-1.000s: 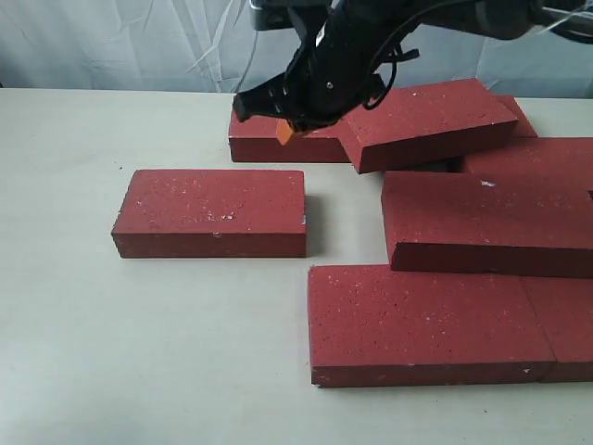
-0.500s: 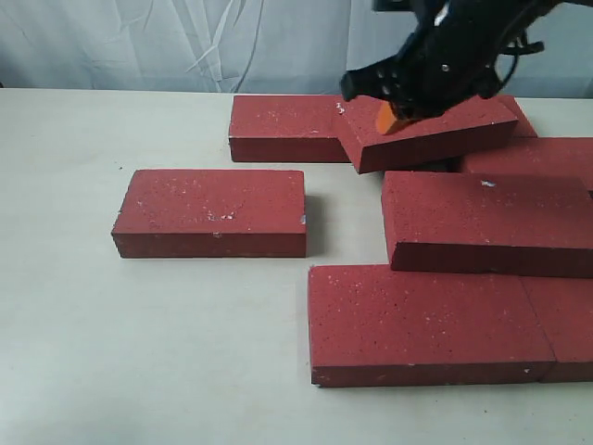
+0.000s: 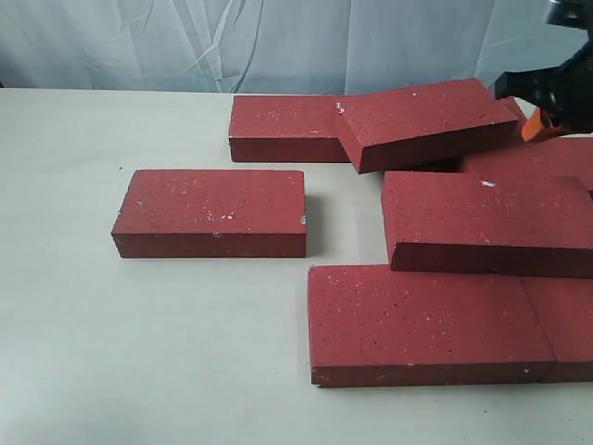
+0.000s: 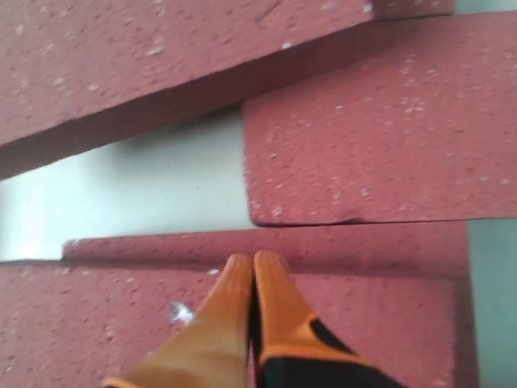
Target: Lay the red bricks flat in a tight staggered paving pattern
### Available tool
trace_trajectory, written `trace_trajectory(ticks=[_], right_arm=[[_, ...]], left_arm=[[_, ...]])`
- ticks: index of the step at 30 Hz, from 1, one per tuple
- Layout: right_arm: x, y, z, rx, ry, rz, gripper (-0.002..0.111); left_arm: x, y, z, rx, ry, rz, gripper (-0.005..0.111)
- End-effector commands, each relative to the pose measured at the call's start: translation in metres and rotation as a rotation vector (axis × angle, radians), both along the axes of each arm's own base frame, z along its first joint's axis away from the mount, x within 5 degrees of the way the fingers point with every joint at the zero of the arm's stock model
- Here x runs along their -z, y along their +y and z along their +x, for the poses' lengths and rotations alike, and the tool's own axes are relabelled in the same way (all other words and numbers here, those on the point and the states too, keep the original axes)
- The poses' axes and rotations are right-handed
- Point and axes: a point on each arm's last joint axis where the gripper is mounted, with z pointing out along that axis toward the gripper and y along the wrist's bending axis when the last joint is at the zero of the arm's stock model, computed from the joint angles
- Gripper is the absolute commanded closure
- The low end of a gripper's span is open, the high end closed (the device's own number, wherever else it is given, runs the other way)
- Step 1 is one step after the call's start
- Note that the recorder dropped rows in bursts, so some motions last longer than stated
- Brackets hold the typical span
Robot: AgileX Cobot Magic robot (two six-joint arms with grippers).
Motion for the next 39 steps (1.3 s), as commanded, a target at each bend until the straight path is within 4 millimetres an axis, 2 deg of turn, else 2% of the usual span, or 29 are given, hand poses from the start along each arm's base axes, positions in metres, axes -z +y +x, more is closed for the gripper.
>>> trace_trajectory(ticks=[1, 10, 18, 24, 31, 39], right_arm=[[0.009, -0.012, 0.005, 0.038, -0.006, 0.008, 0.109], [0.05, 0.013, 0.024, 0.029, 0.033, 0.077, 0.109], [0.073, 0.055, 0.032, -0.101, 0.067, 0.055, 0.109], [0.056, 0.064, 0.034, -0.228, 0.144, 0.049, 0.109], [0.054, 0.058, 0.022, -0.331, 0.285, -0.036, 0.109], [0.043, 0.054, 0.007, -0.391, 0.392, -0.071, 0.109]], left_arm=[[0.001, 0.0, 0.0, -0.001, -0.008, -0.007, 0.107], [0.001, 0.0, 0.0, -0.001, -0.008, -0.007, 0.107], [0.001, 0.0, 0.0, -0.001, -0.008, -0.007, 0.107], [0.001, 0.0, 0.0, -0.001, -0.008, -0.007, 0.107], [0.001, 0.0, 0.0, -0.001, -0.008, -0.007, 0.107], [0.001, 0.0, 0.0, -0.001, -0.001, -0.007, 0.107]])
